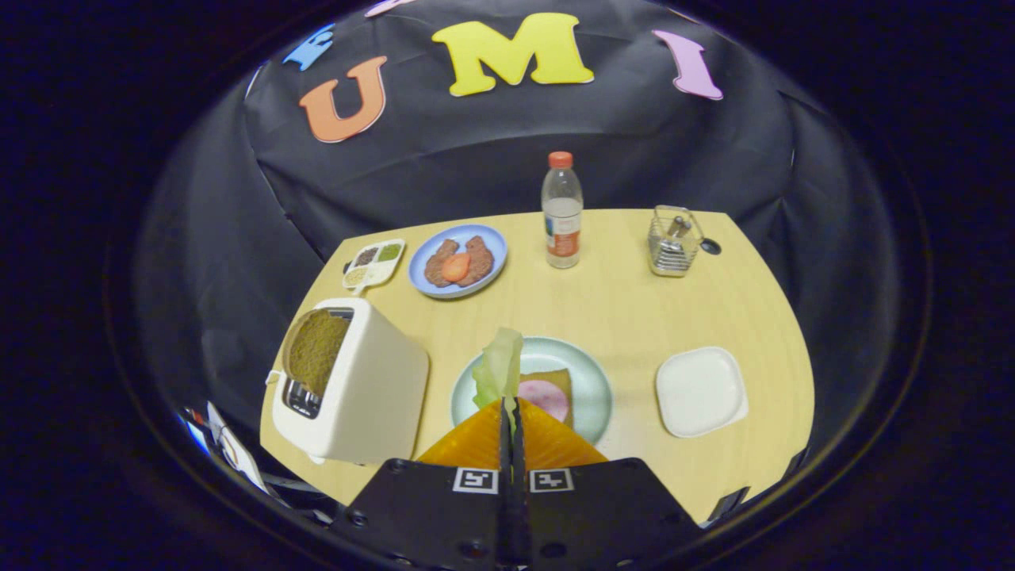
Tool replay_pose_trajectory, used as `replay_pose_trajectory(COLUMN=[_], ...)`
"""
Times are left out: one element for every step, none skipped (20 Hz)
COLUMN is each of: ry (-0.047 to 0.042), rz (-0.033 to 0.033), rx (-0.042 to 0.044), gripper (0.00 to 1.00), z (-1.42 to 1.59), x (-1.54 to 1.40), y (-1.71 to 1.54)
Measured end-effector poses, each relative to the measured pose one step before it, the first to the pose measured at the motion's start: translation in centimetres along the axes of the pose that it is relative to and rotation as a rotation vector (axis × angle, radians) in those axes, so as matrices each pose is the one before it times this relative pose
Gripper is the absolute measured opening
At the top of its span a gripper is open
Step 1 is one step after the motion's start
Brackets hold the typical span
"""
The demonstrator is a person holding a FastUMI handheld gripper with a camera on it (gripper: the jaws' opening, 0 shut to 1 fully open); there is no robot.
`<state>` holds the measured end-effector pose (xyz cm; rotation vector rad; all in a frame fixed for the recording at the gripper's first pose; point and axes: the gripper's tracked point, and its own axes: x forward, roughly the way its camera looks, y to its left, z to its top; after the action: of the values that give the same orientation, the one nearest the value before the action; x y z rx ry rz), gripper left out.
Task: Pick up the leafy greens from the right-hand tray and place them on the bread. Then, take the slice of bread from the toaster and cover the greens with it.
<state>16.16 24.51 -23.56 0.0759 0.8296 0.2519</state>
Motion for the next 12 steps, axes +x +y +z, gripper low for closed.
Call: replay_pose_trajectory(ry=[0.01107,0.01342,0.00839,0.00678,0.01228,0.00956,0.01438,0.01654,0.0139,0.00764,0.00704,0.00938], rz=[0.01366,0.01036,0.00743,0.00228,-0.00449,-0.00196,-0.00774,-0.01772,-0.01562,-0.02017,-0.02084,-0.0157], rx=[-0.00498,-0.00696,-0.00332,-0.00096,-0.00296,-0.00192,0.00162,0.00904,0.01429,0.01569,0.01787,0.02118], gripper=[0.0,0.0,0.0,0.0,0.0,0.0,0.0,0.0,0.0,0.0,0.0,0.0], z=[-0.113,-0.238,-0.093,-0.059,-0.29,-0.229,-0.277,-0.16,-0.207,0.05,0.019,0.042], x=[0.69,0.708,0.739,0.771,0.795,0.875,0.867,0.794,0.904,0.804,0.81,0.593], y=[1.374,1.157,0.915,0.644,0.209,-0.003,-0.332,-0.761,-0.778,-0.992,-1.081,-0.995])
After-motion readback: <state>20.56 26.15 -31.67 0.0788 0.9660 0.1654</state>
